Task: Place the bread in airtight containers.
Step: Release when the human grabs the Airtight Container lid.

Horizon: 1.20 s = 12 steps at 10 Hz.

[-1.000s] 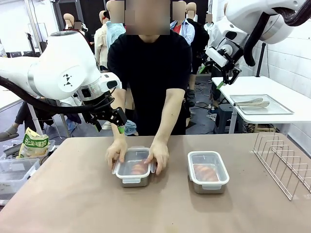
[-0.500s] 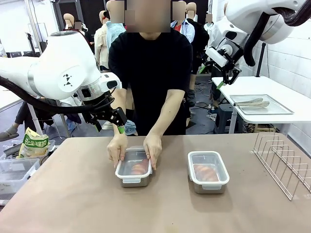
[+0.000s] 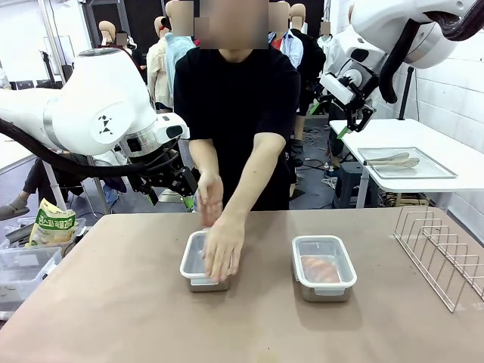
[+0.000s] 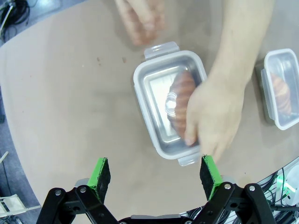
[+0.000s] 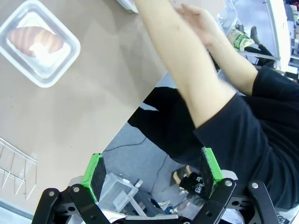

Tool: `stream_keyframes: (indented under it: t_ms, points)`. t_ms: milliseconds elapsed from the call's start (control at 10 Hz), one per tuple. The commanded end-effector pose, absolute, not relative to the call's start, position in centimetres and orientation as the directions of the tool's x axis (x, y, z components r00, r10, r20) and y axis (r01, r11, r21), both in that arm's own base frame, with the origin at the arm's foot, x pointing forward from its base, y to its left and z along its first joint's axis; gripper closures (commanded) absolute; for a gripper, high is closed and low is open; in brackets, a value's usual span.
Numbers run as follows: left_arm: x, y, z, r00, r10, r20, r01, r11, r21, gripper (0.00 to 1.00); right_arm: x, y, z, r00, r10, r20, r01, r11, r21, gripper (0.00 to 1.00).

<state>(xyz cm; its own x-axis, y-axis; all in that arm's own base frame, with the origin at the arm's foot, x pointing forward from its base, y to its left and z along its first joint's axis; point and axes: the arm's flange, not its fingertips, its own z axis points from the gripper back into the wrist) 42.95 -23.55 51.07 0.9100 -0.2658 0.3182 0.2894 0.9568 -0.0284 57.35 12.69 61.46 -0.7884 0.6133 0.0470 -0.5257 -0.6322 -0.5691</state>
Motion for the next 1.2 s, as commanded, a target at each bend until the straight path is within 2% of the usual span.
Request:
stream_keyframes:
  t_ms: [0,1100]
  points:
    - [42.95,-23.41,51.12,0.912,-0.257,0.319,0.281,0.959,-0.033,0.0,56.89,12.66,60.99,-0.786,0.616,0.057,-0.528,-0.62,-0.58,0.0]
    - [42.95,-23.41,51.12,0.912,-0.257,0.319,0.281,0.959,-0.033,0.0,56.89,12.66,60.99,-0.786,0.616,0.057,-0.528,-0.62,-0.58,0.0]
